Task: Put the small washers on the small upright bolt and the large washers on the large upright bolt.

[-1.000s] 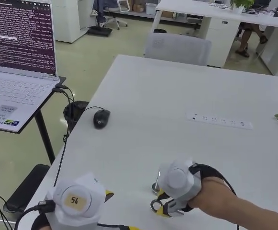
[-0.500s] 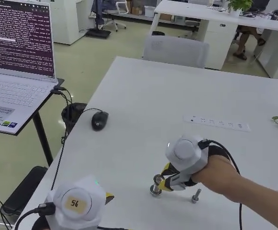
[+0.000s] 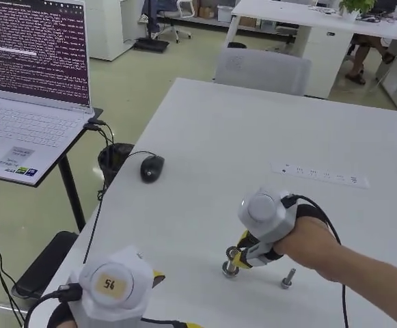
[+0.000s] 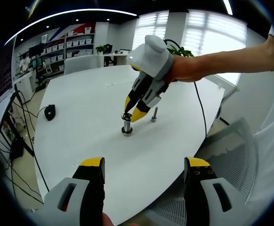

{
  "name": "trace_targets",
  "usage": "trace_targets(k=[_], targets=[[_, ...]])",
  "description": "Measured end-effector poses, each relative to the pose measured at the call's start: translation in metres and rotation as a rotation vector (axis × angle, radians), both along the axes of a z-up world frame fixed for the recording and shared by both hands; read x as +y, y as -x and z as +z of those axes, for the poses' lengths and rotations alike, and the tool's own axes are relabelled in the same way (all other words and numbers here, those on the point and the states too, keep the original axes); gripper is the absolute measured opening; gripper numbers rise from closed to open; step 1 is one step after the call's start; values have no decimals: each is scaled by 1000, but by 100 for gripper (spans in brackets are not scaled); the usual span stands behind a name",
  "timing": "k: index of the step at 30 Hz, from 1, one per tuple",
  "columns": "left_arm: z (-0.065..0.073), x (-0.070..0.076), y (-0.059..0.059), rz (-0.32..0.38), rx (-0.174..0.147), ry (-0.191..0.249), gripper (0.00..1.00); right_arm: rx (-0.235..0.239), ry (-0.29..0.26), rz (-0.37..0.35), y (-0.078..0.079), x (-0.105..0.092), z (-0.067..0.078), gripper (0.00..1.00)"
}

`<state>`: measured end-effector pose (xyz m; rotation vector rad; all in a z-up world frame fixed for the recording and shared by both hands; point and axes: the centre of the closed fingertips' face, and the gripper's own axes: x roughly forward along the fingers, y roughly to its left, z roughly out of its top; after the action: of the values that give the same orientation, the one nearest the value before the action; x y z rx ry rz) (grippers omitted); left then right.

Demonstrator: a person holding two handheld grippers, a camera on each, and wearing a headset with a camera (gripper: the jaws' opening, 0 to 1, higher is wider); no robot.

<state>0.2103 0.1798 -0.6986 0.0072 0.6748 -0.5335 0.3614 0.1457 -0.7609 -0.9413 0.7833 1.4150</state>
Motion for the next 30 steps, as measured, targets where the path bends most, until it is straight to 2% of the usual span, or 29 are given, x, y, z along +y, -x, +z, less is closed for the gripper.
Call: trace_targets(k=[14, 23, 30], targets=[[0, 0, -1, -2, 3, -4, 68, 28, 41, -17, 1, -2, -27, 23], [-2, -1, 0, -7, 8, -7, 68, 54, 64, -89, 1, -7, -48, 23], [-3, -3, 0, -11, 12, -4, 68, 62, 37, -143, 11, -20, -45, 23]])
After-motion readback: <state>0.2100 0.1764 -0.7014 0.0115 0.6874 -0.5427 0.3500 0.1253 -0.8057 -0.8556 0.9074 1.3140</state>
